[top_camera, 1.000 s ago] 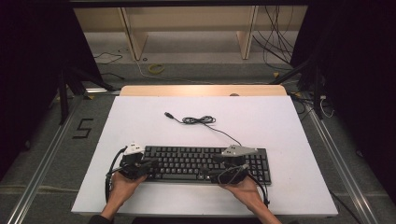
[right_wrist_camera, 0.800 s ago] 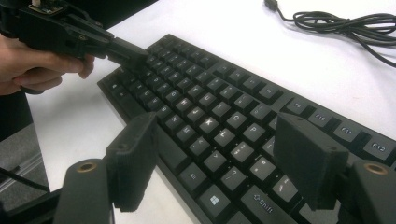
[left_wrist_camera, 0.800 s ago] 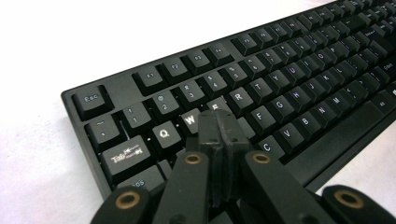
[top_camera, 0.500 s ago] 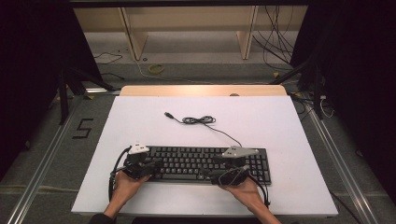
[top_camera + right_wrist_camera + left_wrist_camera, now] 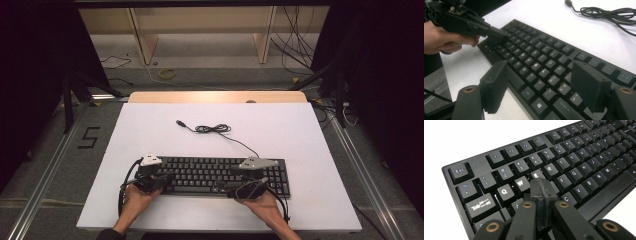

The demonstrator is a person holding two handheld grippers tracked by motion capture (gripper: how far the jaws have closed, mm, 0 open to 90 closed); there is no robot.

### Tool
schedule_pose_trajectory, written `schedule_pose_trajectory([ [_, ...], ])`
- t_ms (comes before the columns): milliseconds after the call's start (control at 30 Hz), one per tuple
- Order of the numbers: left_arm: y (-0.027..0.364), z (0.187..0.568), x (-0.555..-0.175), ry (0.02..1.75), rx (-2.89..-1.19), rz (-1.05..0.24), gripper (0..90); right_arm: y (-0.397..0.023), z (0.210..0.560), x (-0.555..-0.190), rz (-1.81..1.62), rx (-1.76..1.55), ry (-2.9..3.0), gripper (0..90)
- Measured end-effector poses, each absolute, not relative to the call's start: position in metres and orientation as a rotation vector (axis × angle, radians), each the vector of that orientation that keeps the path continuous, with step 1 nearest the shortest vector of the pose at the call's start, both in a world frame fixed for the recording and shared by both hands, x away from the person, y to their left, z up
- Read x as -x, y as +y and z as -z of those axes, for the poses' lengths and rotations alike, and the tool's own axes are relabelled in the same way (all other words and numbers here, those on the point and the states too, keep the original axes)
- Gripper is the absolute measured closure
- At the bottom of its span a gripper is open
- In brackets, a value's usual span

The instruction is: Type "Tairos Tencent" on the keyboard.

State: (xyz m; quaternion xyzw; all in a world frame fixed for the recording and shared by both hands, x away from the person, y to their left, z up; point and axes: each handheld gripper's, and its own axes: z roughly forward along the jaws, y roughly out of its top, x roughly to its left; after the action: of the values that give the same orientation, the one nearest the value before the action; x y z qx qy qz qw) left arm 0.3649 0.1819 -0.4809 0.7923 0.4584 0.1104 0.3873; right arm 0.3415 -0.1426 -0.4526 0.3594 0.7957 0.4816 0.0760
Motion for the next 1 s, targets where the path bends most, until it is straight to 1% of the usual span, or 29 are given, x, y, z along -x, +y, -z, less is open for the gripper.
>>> schedule_pose_trajectory([
  [200, 0.182, 0.479, -0.364, 1.168, -2.012, -0.290, 88.8, -0.143, 0.452, -0.341, -1.450, -1.073, 2.383, 31.0],
  [267, 0.184, 0.477, -0.364, 1.173, -1.983, -0.295, 88.7, -0.143, 0.452, -0.342, -1.453, -1.075, 2.379, 31.0],
  [300, 0.185, 0.475, -0.364, 1.173, -1.976, -0.302, 84.9, -0.143, 0.451, -0.342, -1.458, -1.076, 2.375, 30.9],
  [367, 0.187, 0.472, -0.362, 1.178, -1.937, -0.304, 82.0, -0.142, 0.451, -0.342, -1.464, -1.076, 2.371, 30.7],
  [400, 0.189, 0.471, -0.362, 1.177, -1.925, -0.301, 82.0, -0.142, 0.451, -0.342, -1.464, -1.076, 2.371, 30.7],
  [433, 0.190, 0.469, -0.361, 1.177, -1.914, -0.302, 78.7, -0.141, 0.451, -0.343, -1.466, -1.072, 2.373, 30.7],
  [467, 0.193, 0.468, -0.360, 1.174, -1.897, -0.300, 71.3, -0.139, 0.450, -0.344, -1.464, -1.069, 2.376, 30.6],
  [500, 0.193, 0.468, -0.360, 1.174, -1.897, -0.300, 67.6, -0.139, 0.450, -0.344, -1.464, -1.069, 2.376, 30.6],
  [533, 0.193, 0.467, -0.360, 1.178, -1.887, -0.293, 67.6, -0.137, 0.450, -0.344, -1.466, -1.065, 2.379, 30.6],
  [600, 0.195, 0.466, -0.359, 1.173, -1.868, -0.281, 57.0, -0.131, 0.450, -0.346, -1.466, -1.053, 2.386, 30.8],
  [633, 0.196, 0.466, -0.359, 1.171, -1.863, -0.282, 57.0, -0.131, 0.450, -0.346, -1.466, -1.053, 2.386, 30.8],
  [667, 0.197, 0.465, -0.358, 1.171, -1.858, -0.282, 54.4, -0.129, 0.449, -0.347, -1.467, -1.047, 2.389, 30.9],
  [733, 0.198, 0.464, -0.357, 1.170, -1.843, -0.286, 47.5, -0.125, 0.449, -0.349, -1.471, -1.037, 2.392, 31.6],
  [767, 0.198, 0.464, -0.357, 1.171, -1.841, -0.287, 42.7, -0.122, 0.448, -0.352, -1.473, -1.033, 2.393, 32.9],
  [800, 0.199, 0.463, -0.356, 1.171, -1.835, -0.284, 42.7, -0.122, 0.448, -0.352, -1.473, -1.033, 2.393, 32.9],
  [867, 0.199, 0.462, -0.354, 1.163, -1.837, -0.288, 36.3, -0.118, 0.448, -0.356, -1.478, -1.037, 2.393, 34.6],
  [933, 0.200, 0.462, -0.352, 1.154, -1.839, -0.307, 31.2, -0.115, 0.448, -0.358, -1.471, -1.034, 2.399, 36.9],
  [967, 0.200, 0.461, -0.350, 1.152, -1.831, -0.307, 30.2, -0.113, 0.449, -0.360, -1.471, -1.036, 2.400, 38.6],
  [1000, 0.201, 0.460, -0.349, 1.150, -1.823, -0.308, 28.4, -0.110, 0.450, -0.362, -1.467, -1.040, 2.406, 42.4],
])
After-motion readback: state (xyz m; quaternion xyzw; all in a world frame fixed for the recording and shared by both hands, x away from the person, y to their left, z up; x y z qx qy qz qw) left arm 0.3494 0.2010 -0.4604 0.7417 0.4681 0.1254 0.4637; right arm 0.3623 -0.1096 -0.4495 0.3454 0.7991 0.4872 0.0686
